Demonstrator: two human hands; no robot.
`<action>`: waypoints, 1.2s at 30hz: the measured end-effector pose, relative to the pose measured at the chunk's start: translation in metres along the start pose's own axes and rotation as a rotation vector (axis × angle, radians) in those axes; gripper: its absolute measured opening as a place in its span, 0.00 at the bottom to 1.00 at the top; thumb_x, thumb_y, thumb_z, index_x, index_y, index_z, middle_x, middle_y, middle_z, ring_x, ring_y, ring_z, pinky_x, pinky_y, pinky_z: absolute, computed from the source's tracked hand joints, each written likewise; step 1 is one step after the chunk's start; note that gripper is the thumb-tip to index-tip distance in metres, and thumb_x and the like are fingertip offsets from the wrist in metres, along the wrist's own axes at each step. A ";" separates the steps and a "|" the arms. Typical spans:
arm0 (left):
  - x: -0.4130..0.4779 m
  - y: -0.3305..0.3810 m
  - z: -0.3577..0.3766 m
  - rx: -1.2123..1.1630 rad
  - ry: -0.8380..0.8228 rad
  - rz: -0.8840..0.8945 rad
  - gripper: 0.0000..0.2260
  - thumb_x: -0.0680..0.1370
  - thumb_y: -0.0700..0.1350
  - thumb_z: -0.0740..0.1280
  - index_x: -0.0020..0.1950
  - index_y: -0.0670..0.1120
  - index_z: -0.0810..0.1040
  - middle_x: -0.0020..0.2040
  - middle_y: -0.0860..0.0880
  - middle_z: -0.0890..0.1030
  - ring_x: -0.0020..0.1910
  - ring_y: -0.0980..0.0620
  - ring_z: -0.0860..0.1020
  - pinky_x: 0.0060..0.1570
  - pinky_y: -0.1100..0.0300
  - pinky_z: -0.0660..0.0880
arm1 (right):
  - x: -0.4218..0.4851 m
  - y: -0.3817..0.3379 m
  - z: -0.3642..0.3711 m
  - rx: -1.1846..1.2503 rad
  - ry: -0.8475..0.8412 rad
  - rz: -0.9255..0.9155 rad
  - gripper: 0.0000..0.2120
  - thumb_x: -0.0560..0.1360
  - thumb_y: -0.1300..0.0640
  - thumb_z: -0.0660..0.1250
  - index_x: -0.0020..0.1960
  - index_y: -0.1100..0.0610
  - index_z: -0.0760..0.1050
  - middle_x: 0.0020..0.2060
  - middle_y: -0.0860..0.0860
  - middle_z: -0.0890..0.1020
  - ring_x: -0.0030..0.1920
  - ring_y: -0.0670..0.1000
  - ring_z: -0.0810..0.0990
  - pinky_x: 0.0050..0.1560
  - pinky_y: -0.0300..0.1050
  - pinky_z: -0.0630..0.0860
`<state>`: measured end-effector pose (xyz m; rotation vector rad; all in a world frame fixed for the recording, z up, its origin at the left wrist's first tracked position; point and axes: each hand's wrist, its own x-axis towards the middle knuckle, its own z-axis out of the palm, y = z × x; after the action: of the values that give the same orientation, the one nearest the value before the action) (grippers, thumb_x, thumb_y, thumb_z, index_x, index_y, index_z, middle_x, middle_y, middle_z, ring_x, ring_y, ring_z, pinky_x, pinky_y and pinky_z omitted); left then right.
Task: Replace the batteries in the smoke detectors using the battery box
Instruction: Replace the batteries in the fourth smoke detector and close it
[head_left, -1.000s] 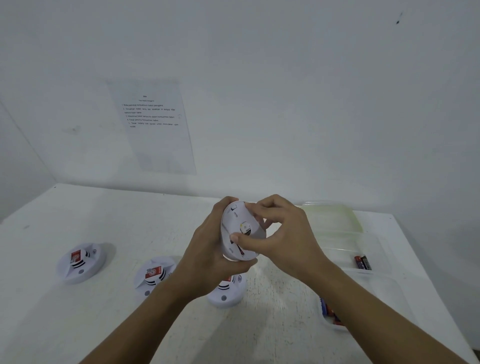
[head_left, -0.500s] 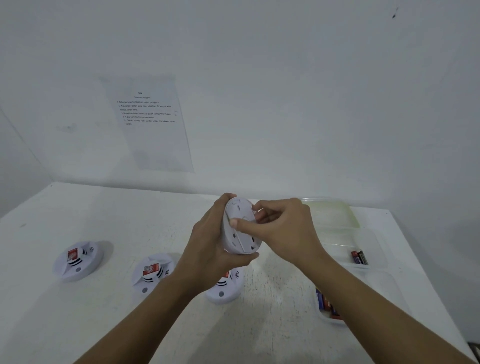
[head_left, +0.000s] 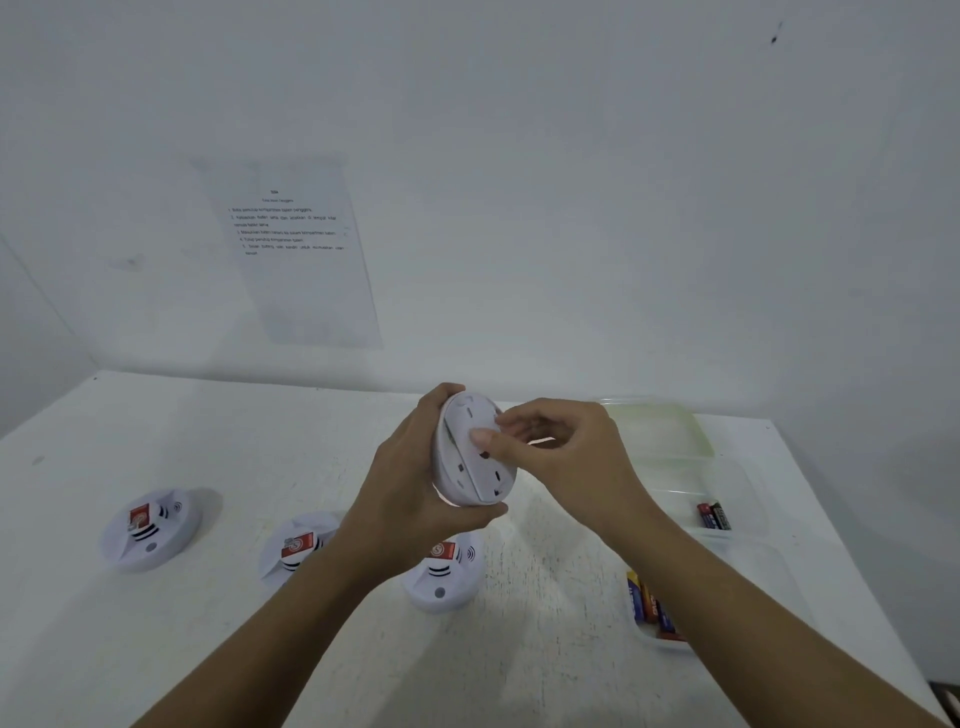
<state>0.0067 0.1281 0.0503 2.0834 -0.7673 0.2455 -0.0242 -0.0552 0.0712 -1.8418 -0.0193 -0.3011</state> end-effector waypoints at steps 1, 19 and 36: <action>0.001 0.000 0.000 0.010 -0.018 -0.008 0.36 0.63 0.62 0.77 0.66 0.63 0.63 0.60 0.69 0.70 0.60 0.67 0.73 0.54 0.80 0.69 | 0.000 0.000 0.000 -0.015 -0.012 -0.009 0.17 0.65 0.45 0.81 0.50 0.51 0.85 0.41 0.46 0.86 0.44 0.47 0.85 0.46 0.44 0.84; -0.024 -0.010 -0.031 0.024 0.024 -0.142 0.36 0.65 0.65 0.75 0.70 0.66 0.68 0.68 0.66 0.69 0.65 0.61 0.68 0.52 0.73 0.70 | -0.005 -0.004 0.030 0.671 -0.181 0.327 0.14 0.81 0.63 0.62 0.65 0.55 0.76 0.57 0.56 0.84 0.57 0.57 0.84 0.52 0.55 0.82; -0.037 -0.023 -0.096 -0.530 0.165 -0.391 0.20 0.76 0.48 0.71 0.66 0.60 0.72 0.53 0.51 0.86 0.49 0.54 0.83 0.47 0.62 0.79 | 0.002 -0.021 0.080 0.644 -0.138 0.295 0.18 0.74 0.70 0.71 0.61 0.62 0.70 0.50 0.64 0.85 0.49 0.63 0.84 0.54 0.58 0.81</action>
<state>0.0016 0.2306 0.0758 1.6361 -0.2717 -0.0077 -0.0104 0.0269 0.0710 -1.1998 0.0544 0.0438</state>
